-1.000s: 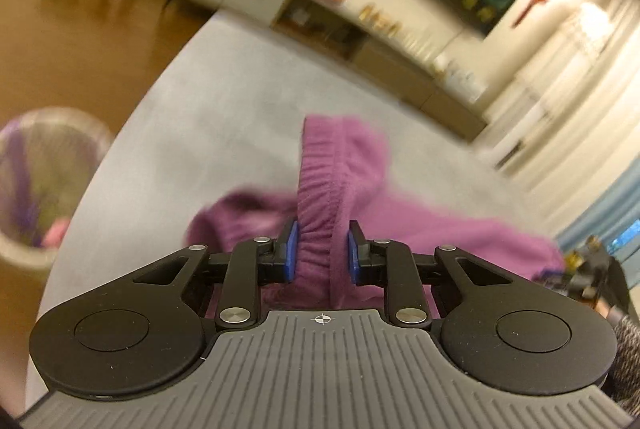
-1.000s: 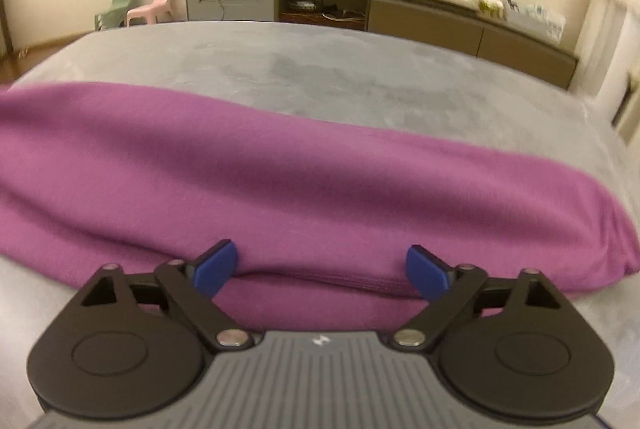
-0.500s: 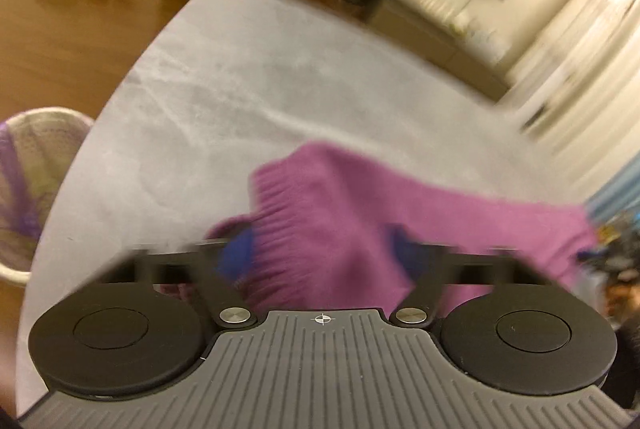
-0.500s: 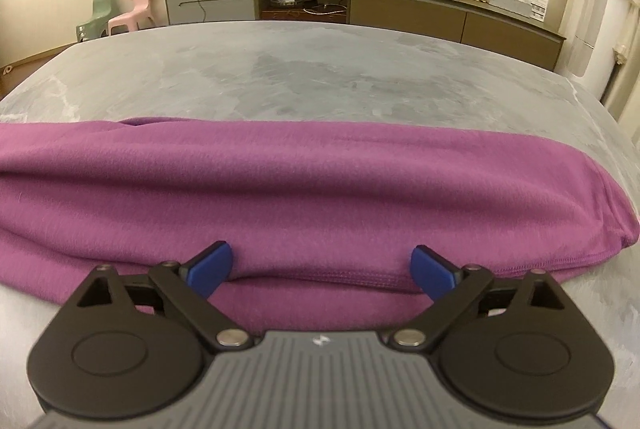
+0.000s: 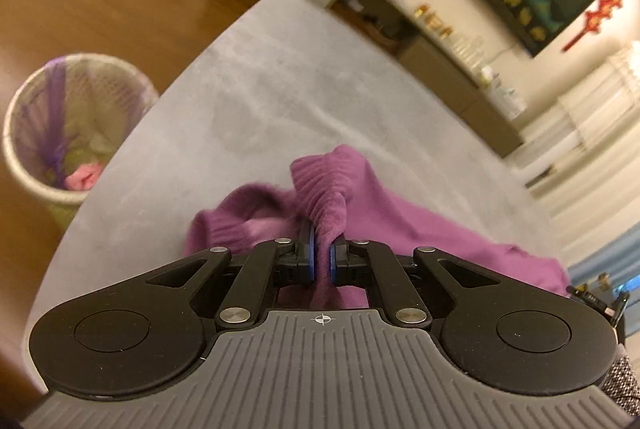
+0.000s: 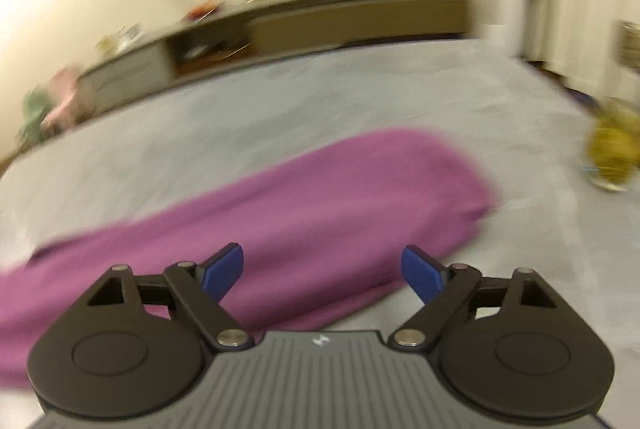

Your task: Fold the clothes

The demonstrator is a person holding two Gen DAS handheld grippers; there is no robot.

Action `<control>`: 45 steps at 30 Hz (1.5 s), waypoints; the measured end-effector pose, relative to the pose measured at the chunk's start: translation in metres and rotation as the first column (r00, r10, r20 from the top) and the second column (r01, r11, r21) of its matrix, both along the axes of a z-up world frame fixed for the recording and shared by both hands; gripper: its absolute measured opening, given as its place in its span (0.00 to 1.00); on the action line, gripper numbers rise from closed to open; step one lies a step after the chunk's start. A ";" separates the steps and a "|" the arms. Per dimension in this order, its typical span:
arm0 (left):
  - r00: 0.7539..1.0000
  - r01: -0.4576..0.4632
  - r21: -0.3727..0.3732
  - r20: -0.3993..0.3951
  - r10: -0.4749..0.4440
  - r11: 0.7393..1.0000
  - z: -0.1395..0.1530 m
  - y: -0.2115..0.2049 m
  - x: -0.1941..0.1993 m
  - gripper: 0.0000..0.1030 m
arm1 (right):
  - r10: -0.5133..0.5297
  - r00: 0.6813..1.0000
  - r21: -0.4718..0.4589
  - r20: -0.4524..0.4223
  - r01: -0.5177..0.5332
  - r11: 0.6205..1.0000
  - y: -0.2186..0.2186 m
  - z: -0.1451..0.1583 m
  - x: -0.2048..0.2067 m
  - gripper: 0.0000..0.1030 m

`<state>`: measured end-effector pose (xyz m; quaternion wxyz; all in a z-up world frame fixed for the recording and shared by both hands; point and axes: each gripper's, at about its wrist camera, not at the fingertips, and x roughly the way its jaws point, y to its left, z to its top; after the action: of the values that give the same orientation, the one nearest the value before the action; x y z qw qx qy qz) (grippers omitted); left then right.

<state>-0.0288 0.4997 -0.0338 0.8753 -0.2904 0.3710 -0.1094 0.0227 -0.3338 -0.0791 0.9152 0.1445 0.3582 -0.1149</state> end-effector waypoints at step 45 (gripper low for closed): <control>0.998 -0.050 0.104 0.045 0.046 0.993 -0.020 -0.033 -0.005 0.58 | -0.055 0.998 0.538 0.027 0.032 0.842 -0.021 -0.056 -0.017 0.51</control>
<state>-0.0337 0.4670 -0.0542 0.8994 -0.2504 0.3504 -0.0749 0.0062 -0.3544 -0.1354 0.8426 0.4052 0.3537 -0.0277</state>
